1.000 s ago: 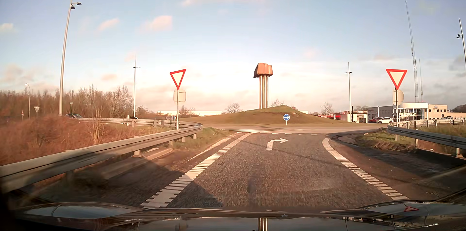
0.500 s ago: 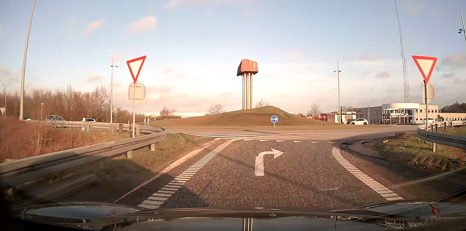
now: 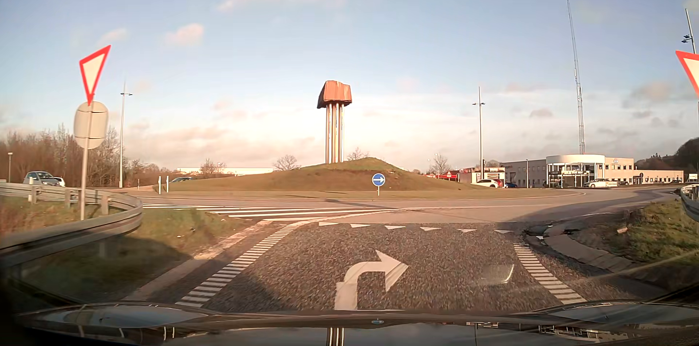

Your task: Follow the waypoints while adhering to traffic rules and regulations

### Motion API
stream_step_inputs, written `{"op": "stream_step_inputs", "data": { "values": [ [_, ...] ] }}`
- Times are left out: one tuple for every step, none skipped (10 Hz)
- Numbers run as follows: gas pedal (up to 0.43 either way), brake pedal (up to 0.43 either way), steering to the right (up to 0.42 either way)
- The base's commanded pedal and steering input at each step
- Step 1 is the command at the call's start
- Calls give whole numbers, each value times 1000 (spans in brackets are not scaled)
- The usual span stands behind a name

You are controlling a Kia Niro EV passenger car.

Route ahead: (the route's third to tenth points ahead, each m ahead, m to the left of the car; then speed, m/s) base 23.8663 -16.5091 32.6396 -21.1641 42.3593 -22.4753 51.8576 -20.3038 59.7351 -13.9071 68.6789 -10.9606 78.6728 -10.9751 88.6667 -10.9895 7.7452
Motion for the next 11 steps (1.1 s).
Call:
{"op": "stream_step_inputs", "data": {
  "values": [
    [59,0,134],
    [79,0,149],
    [98,0,165],
    [98,0,171],
    [98,0,176],
    [110,0,191],
    [110,0,209],
    [110,0,232],
    [118,0,247],
    [130,0,257],
    [138,0,267]
  ]
}}
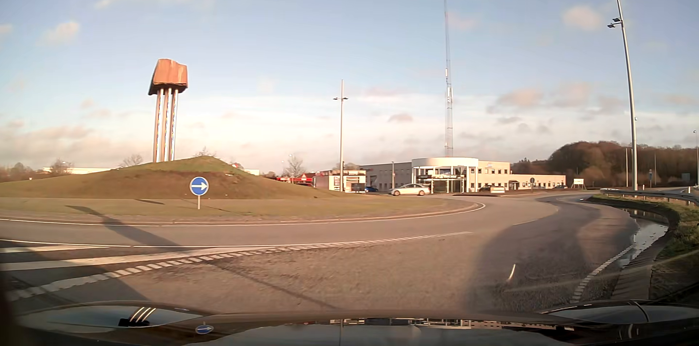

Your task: Follow the waypoints while adhering to traffic rules and regulations

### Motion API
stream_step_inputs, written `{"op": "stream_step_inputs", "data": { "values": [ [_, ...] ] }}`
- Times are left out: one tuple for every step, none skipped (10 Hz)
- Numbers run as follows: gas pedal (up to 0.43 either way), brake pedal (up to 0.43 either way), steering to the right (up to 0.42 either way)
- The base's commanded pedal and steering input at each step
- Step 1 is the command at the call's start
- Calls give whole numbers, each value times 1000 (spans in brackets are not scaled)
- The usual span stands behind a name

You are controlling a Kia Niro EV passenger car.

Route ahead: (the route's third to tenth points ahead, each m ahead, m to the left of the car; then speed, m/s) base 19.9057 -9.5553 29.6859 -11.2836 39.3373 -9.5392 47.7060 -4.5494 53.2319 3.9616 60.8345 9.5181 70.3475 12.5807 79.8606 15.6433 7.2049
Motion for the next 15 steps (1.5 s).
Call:
{"op": "stream_step_inputs", "data": {
  "values": [
    [138,0,274],
    [138,0,280],
    [150,0,283],
    [157,0,282],
    [157,0,282],
    [157,0,281],
    [157,0,277],
    [157,0,272],
    [169,0,262],
    [169,0,248],
    [169,0,218],
    [169,0,189],
    [169,0,158],
    [169,0,138],
    [169,0,114]
  ]
}}
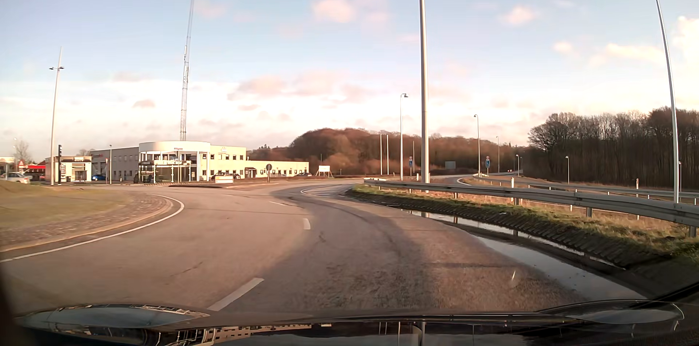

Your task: Follow the waypoints while adhering to traffic rules and regulations

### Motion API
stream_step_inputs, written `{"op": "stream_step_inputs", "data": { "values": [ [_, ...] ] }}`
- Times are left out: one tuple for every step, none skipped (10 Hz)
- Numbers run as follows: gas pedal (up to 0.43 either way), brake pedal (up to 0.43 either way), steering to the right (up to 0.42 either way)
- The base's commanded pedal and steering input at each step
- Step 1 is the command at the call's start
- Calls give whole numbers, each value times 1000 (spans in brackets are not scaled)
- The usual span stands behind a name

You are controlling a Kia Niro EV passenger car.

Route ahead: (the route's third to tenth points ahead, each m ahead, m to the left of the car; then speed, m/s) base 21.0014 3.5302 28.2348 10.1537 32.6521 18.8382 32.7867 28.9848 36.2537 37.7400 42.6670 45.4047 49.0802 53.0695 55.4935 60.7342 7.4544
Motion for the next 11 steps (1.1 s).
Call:
{"op": "stream_step_inputs", "data": {
  "values": [
    [169,0,90],
    [169,0,69],
    [169,0,44],
    [169,0,21],
    [169,0,0],
    [157,0,-23],
    [150,0,-41],
    [138,0,-57],
    [138,0,-74],
    [138,0,-88],
    [138,0,-102]
  ]
}}
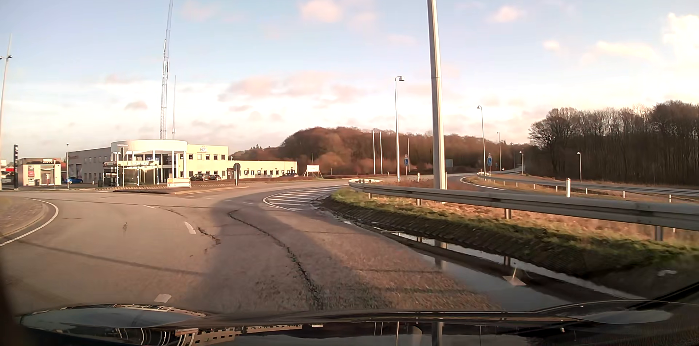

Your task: Follow the waypoints while adhering to traffic rules and regulations

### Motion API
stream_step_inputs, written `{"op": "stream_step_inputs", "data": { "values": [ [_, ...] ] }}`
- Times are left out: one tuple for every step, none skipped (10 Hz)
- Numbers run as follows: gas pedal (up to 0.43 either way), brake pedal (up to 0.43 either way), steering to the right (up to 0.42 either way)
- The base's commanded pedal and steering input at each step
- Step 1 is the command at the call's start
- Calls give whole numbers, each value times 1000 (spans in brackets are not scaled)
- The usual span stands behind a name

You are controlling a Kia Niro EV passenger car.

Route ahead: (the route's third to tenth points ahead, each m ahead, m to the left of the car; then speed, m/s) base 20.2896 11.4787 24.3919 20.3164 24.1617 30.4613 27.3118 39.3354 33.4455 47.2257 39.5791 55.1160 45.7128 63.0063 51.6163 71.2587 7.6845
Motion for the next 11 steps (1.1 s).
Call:
{"op": "stream_step_inputs", "data": {
  "values": [
    [138,0,-112],
    [138,0,-125],
    [138,0,-138],
    [138,0,-146],
    [138,0,-156],
    [138,0,-164],
    [138,0,-170],
    [138,0,-174],
    [138,0,-176],
    [138,0,-178],
    [130,0,-181]
  ]
}}
